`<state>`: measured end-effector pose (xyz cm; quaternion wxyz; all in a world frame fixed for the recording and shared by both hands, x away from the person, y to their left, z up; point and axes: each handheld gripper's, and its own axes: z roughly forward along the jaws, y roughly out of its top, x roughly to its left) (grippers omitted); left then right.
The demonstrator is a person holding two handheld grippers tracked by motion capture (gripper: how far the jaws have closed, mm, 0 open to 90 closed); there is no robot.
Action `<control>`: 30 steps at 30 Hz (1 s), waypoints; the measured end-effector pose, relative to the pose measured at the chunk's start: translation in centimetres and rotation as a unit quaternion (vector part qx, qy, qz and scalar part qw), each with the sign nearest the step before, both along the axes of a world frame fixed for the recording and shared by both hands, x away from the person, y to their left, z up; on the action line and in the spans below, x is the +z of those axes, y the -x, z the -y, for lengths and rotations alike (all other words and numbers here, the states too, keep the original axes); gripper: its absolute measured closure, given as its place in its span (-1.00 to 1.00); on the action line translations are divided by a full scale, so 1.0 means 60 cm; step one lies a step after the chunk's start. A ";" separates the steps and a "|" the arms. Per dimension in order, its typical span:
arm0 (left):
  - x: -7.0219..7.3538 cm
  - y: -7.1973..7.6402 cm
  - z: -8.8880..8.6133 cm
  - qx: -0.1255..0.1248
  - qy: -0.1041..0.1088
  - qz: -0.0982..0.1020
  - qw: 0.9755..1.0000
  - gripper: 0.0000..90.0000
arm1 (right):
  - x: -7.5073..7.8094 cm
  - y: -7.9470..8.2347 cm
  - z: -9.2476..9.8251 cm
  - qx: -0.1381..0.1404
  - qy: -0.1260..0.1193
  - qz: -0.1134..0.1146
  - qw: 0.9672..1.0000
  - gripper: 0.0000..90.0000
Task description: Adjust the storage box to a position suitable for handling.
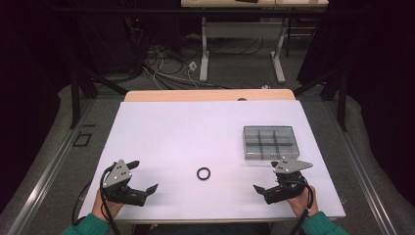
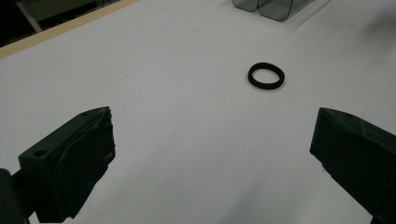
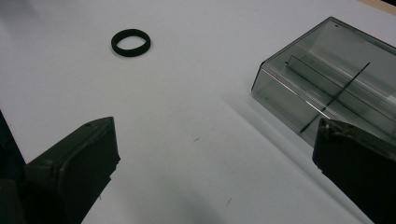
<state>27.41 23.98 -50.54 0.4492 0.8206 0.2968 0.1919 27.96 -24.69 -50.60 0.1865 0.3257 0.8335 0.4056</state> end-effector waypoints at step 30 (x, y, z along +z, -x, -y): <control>-0.002 -0.003 0.004 -0.008 -0.010 -0.003 1.000 -1.00 | -0.004 -0.027 -0.013 0.014 -0.009 -0.024 1.000 -1.00</control>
